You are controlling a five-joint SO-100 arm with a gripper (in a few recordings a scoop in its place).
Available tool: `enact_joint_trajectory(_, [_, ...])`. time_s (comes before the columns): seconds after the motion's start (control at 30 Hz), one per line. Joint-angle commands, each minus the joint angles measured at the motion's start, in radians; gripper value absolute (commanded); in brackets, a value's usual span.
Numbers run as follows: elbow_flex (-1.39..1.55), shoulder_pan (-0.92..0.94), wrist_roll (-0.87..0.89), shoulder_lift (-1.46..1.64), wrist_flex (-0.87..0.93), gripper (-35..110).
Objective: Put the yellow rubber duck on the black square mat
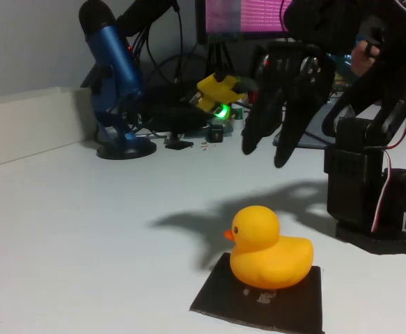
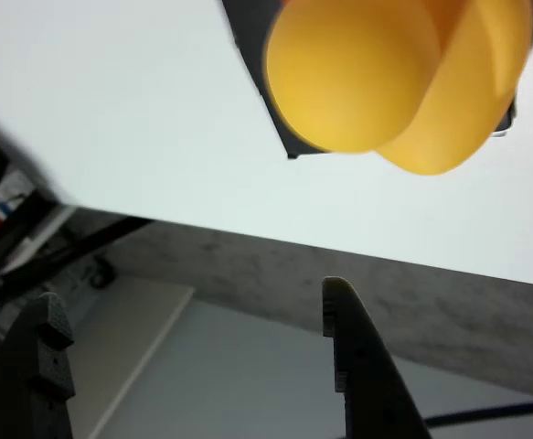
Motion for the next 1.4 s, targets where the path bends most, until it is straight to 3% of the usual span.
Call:
enact_joint_trajectory(0.0, [-0.002,0.034,-0.005,0.089,0.014,31])
enact_joint_trajectory(0.23, [0.000,0.302,-0.002,0.247,0.000,31])
enact_joint_trajectory(0.53, [0.014,0.778,0.003,0.290,-0.003,31])
enact_joint_trajectory(0.67, [0.012,0.928,0.094,0.293,-0.018,31])
enact_joint_trajectory(0.93, [0.143,1.046,0.319,0.367,-0.245,28])
enact_joint_trajectory(1.2, [0.489,1.051,0.344,0.525,-0.485,4])
enact_joint_trajectory(1.37, [0.707,1.052,0.334,0.706,-0.546,1])
